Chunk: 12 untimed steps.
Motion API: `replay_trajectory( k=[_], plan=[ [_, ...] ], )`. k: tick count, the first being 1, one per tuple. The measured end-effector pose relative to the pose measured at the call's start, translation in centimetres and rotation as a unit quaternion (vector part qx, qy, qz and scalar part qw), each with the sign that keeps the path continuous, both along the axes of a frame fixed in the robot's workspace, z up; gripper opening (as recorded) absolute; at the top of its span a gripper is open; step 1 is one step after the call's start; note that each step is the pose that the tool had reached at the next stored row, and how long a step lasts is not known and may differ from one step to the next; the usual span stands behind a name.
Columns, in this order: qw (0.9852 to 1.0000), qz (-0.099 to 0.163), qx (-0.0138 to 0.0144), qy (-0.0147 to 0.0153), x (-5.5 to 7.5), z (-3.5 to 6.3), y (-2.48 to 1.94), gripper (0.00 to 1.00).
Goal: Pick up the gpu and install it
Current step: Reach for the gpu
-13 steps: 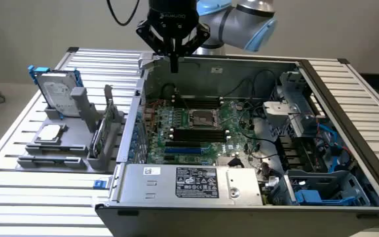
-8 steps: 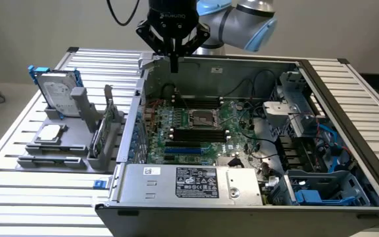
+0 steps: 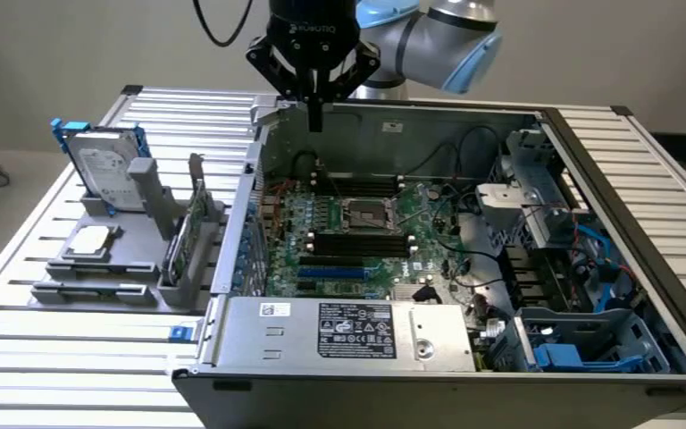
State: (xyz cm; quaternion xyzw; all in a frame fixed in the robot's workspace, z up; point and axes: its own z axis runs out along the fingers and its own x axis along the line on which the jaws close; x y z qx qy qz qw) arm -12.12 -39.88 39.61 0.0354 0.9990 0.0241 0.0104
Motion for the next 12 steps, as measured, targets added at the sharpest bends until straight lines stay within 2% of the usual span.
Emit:
replay_trajectory(
  k=[2, 5, 12],
  plan=[
    [1.0, 0.0, -0.0002, 0.0001, -0.1, 0.02, 0.0, 0.11],
    [1.0, 0.0, 0.0, 0.0, -1.2, 0.0, 0.27, 0.11],
    [1.0, 0.0, -0.0001, 0.0, -4.4, -0.02, 1.4, 0.11]
  ],
)
